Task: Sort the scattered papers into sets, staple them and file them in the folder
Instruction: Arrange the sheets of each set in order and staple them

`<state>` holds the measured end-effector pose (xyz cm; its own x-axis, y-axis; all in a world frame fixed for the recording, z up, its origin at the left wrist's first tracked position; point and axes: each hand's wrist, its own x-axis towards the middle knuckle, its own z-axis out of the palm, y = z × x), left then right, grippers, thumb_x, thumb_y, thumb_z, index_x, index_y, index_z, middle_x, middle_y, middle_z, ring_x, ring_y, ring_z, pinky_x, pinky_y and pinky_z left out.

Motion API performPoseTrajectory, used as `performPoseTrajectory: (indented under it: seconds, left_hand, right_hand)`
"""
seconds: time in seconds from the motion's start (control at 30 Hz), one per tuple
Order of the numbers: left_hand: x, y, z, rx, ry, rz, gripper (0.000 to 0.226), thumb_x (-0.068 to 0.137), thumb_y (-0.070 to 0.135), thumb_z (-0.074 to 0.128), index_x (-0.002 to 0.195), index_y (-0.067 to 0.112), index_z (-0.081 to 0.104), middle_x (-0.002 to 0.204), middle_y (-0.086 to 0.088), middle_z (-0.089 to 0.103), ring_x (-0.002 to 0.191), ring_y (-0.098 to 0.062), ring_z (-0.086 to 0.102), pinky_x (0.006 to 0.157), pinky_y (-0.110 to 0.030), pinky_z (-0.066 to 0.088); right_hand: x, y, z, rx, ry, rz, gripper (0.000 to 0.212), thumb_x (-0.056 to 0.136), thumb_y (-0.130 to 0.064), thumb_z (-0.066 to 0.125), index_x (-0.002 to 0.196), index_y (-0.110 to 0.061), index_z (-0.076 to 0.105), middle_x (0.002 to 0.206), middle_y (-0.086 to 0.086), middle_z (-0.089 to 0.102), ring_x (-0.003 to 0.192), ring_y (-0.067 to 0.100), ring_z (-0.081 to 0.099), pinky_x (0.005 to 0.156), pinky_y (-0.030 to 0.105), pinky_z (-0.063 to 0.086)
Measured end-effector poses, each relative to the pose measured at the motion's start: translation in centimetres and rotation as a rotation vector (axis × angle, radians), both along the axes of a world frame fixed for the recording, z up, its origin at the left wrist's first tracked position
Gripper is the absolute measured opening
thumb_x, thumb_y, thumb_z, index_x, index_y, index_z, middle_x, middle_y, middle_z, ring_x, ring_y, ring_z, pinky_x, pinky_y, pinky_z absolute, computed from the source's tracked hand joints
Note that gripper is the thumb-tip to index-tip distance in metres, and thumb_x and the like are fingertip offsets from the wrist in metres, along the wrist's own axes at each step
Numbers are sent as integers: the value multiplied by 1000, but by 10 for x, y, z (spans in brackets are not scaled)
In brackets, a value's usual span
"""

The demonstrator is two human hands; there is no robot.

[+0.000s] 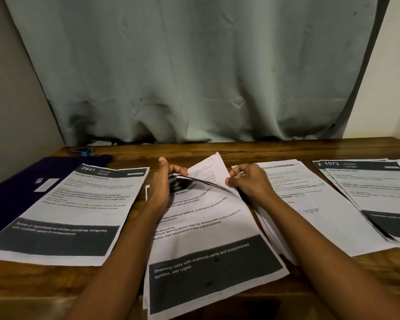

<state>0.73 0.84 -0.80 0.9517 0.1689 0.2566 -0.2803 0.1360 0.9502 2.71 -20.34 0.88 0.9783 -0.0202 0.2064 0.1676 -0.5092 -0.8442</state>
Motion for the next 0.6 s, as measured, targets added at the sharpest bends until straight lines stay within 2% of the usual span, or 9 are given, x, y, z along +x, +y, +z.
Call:
performPoseTrajectory:
  seconds: [0.1,0.23,0.33,0.43,0.53,0.6]
  left_hand:
    - [-4,-2,2,24,-13,31,69,79,66,28,78,8,65,89,-10,71,85,-20,69,88,-39,53]
    - [-5,1,3,63,-5,46,70,77,76,32,75,18,70,98,-12,71,100,-32,66,99,-52,47]
    - [-6,2,5,163,-1,92,78,70,88,27,77,24,72,104,-3,72,104,-27,65,100,-53,44]
    - [-4,4,4,232,-18,95,83,70,92,23,81,26,72,111,3,70,112,-24,60,105,-52,39]
    - [-8,1,8,244,-40,99,81,76,87,22,82,23,72,110,5,69,113,-17,59,106,-45,39]
    - [-10,-2,11,161,-73,97,78,86,76,25,88,13,71,108,2,70,105,-8,63,97,-30,46]
  right_hand:
    - [-2,1,-1,62,-55,-15,10,79,-19,76,81,-15,67,83,1,68,77,15,63,61,21,42]
    - [-3,5,-3,193,-120,-39,7,85,-16,69,86,-13,63,83,3,67,73,17,63,64,26,54]
    - [-3,8,-2,222,-243,-65,6,91,-12,61,87,-11,57,80,0,60,67,9,53,54,8,42]
    - [-1,7,-1,280,-281,-41,7,93,-9,56,86,-8,53,71,1,52,61,9,43,52,12,35]
    - [1,8,-3,325,-293,-48,9,93,-9,55,85,-9,51,70,2,48,64,11,41,59,23,36]
    - [1,9,-4,360,-350,-107,6,95,-11,55,89,-9,53,71,-2,50,65,8,44,59,18,39]
